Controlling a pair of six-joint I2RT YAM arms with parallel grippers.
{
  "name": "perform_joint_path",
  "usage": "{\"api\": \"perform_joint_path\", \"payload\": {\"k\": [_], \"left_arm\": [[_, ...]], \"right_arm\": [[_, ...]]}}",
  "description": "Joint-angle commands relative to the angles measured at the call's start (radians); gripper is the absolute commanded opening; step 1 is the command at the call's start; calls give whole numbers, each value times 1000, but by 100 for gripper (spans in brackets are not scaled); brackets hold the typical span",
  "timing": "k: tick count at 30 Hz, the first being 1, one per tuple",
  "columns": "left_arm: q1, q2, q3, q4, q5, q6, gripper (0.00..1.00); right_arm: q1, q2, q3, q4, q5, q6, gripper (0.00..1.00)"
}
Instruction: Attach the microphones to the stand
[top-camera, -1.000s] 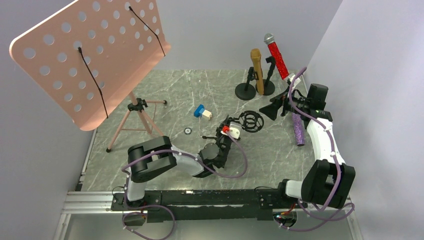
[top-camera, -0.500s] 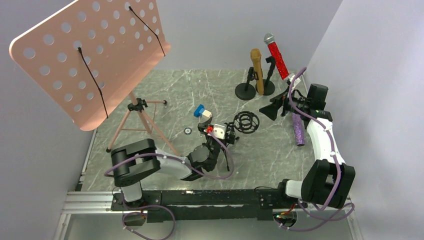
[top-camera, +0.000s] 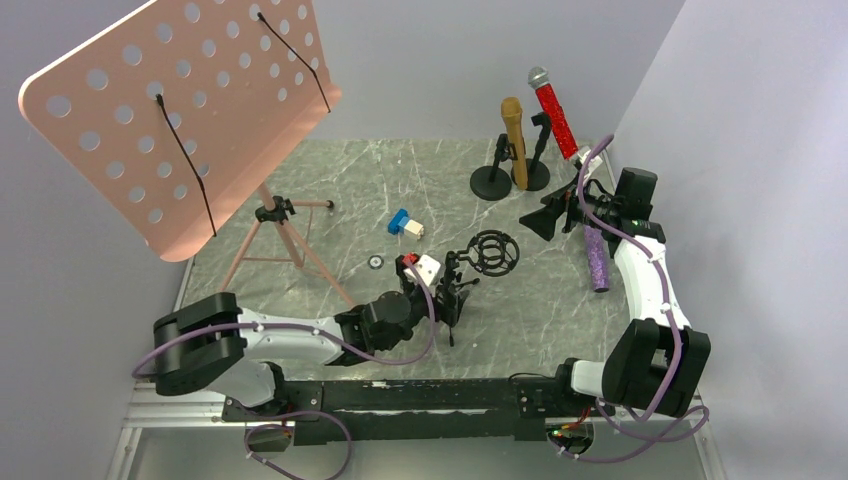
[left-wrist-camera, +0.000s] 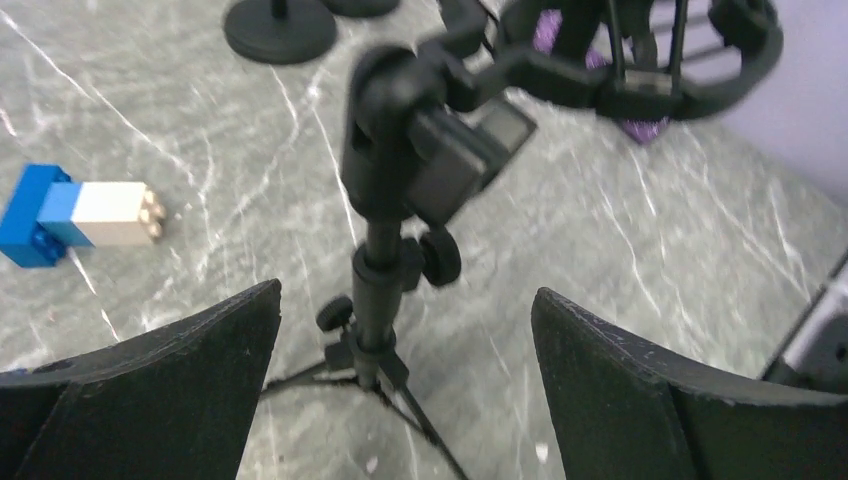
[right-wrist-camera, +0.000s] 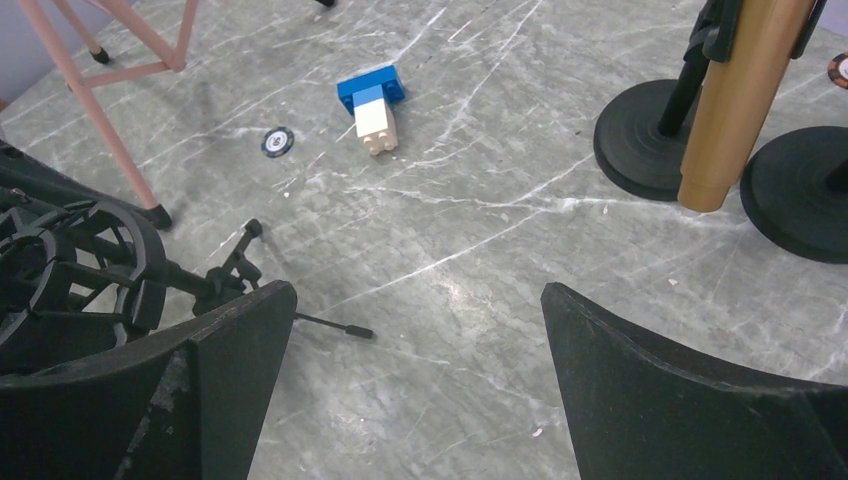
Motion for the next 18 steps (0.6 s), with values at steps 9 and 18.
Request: {"api": "perform_joint_path", "payload": {"k": [9, 18], "left_arm": [[89, -284, -27, -405, 561, -5, 99], [306, -415, -85, -399, 924, -191, 99]], "right_arm": [[-53, -7, 39, -14, 73, -46, 100], [-258, -14, 17, 95, 355, 149, 100]]}}
